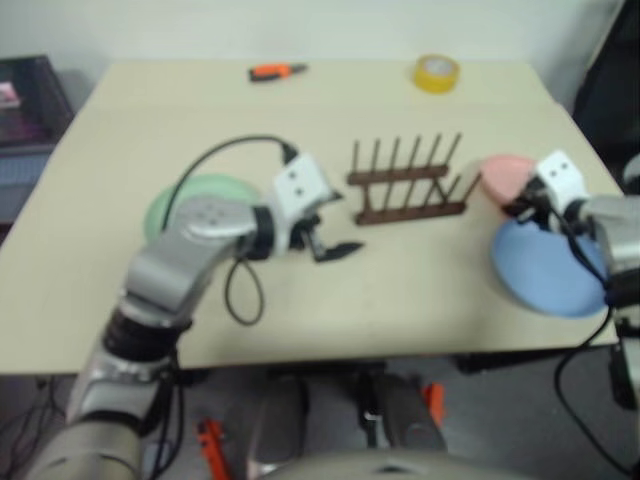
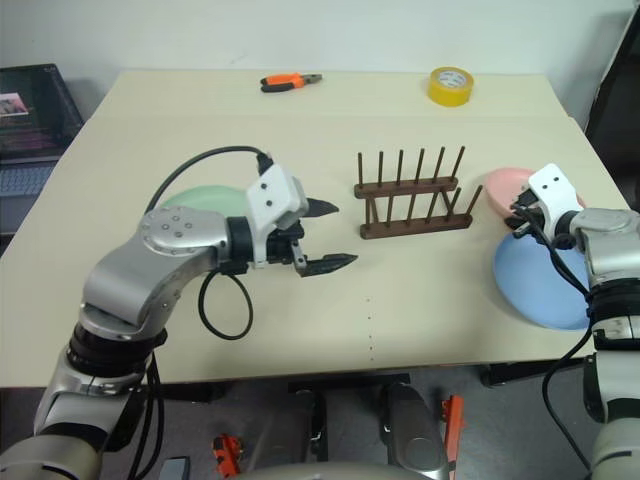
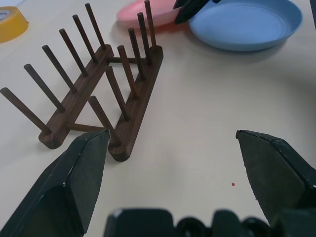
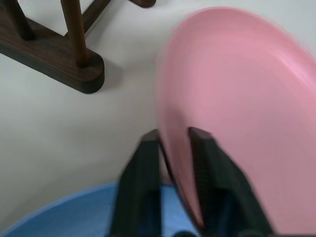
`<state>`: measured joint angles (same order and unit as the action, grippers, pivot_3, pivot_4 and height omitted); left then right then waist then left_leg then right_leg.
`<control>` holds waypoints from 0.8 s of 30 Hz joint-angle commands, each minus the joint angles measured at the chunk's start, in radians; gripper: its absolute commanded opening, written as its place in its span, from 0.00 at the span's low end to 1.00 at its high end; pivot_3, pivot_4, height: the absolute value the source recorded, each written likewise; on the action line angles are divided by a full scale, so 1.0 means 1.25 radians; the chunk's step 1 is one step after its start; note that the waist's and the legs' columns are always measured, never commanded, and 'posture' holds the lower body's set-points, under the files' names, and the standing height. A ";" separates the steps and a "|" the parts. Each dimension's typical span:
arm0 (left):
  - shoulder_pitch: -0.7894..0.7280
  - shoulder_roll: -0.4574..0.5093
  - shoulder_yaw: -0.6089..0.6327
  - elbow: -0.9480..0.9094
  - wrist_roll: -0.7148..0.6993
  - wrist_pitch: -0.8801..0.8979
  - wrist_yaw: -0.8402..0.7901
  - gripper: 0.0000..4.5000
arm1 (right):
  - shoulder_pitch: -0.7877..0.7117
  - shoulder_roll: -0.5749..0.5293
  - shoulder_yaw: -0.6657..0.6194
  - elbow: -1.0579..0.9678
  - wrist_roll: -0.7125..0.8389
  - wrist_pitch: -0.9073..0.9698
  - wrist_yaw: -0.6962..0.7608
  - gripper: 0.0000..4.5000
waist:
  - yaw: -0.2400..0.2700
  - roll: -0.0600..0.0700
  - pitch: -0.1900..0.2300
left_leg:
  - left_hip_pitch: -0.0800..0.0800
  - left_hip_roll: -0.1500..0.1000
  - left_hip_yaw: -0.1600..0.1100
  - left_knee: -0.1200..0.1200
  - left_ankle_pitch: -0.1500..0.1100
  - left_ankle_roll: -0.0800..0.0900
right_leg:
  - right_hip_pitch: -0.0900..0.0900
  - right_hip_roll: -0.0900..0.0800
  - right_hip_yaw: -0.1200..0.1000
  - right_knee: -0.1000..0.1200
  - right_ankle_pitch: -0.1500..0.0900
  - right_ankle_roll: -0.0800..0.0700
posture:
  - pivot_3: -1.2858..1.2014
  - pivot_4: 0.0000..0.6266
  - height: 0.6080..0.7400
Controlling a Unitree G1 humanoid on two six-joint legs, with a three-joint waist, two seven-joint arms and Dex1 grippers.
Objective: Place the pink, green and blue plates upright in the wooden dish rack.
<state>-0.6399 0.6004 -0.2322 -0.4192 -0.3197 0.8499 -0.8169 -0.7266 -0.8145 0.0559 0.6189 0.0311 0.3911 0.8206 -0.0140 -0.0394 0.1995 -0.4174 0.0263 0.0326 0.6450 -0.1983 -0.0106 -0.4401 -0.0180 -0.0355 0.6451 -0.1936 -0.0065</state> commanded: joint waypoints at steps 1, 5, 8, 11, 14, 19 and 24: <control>-0.020 0.003 0.002 0.001 0.010 -0.024 0.005 1.00 | -0.016 -0.006 -0.033 -0.022 0.012 -0.009 0.004 0.01 | 0.000 0.000 0.000 | 0.000 0.000 0.000 0.000 0.000 0.000 | 0.000 0.000 0.000 0.000 0.000 0.000 | 0.52 0.24 1.00; -0.020 0.003 0.006 0.009 0.015 -0.032 0.003 1.00 | -0.037 -0.015 -0.059 -0.054 0.031 -0.003 0.009 0.01 | 0.000 0.000 0.000 | 0.000 0.000 0.000 0.000 0.000 0.000 | 0.000 0.000 0.000 0.000 0.000 0.000 | 0.52 0.24 1.00; -0.021 0.003 0.010 0.015 0.016 -0.039 0.003 1.00 | -0.058 -0.024 -0.090 -0.082 0.056 0.006 0.012 0.01 | -0.001 0.000 0.000 | 0.000 0.000 0.000 0.000 0.000 0.000 | 0.000 0.000 0.001 0.000 0.000 0.000 | 0.52 0.24 1.00; -0.023 -0.001 0.008 0.021 0.017 -0.047 0.004 1.00 | -0.077 -0.033 -0.117 -0.127 0.084 0.016 0.024 0.01 | 0.000 0.000 0.000 | 0.000 0.000 0.000 0.000 0.000 0.000 | 0.000 0.000 0.000 0.000 0.000 0.000 | 0.52 0.24 1.00; -0.021 -0.003 0.008 0.020 0.016 -0.054 0.003 1.00 | -0.107 -0.034 -0.163 -0.175 0.128 0.043 0.020 0.01 | 0.000 0.000 0.000 | 0.000 0.000 0.000 0.000 0.000 0.000 | 0.000 0.000 0.000 0.000 0.000 0.000 | 0.52 0.24 1.00; -0.019 -0.008 0.009 0.023 0.012 -0.064 0.000 1.00 | -0.220 0.056 -0.319 -0.209 0.324 0.118 -0.021 0.01 | -0.003 0.000 0.000 | 0.000 0.001 0.000 0.000 0.000 0.000 | 0.000 0.000 0.001 0.000 0.000 0.000 | 0.52 0.24 1.00; -0.019 -0.013 0.005 0.020 0.011 -0.067 -0.002 1.00 | -0.322 0.130 -0.492 -0.146 0.536 0.250 -0.097 0.01 | -0.002 0.000 0.000 | 0.000 0.001 0.000 0.000 0.000 0.000 | 0.000 0.000 -0.001 0.001 0.000 0.000 | 0.52 0.24 1.00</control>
<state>-0.6430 0.5858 -0.2333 -0.3770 -0.3059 0.7872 -0.8185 -1.1045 -0.6488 -0.4797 0.4166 0.6215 0.6590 0.7316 -0.0164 -0.0389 0.1996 -0.4173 0.0280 0.0324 0.6446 -0.1983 -0.0105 -0.4396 -0.0174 -0.0367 0.6456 -0.1936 -0.0069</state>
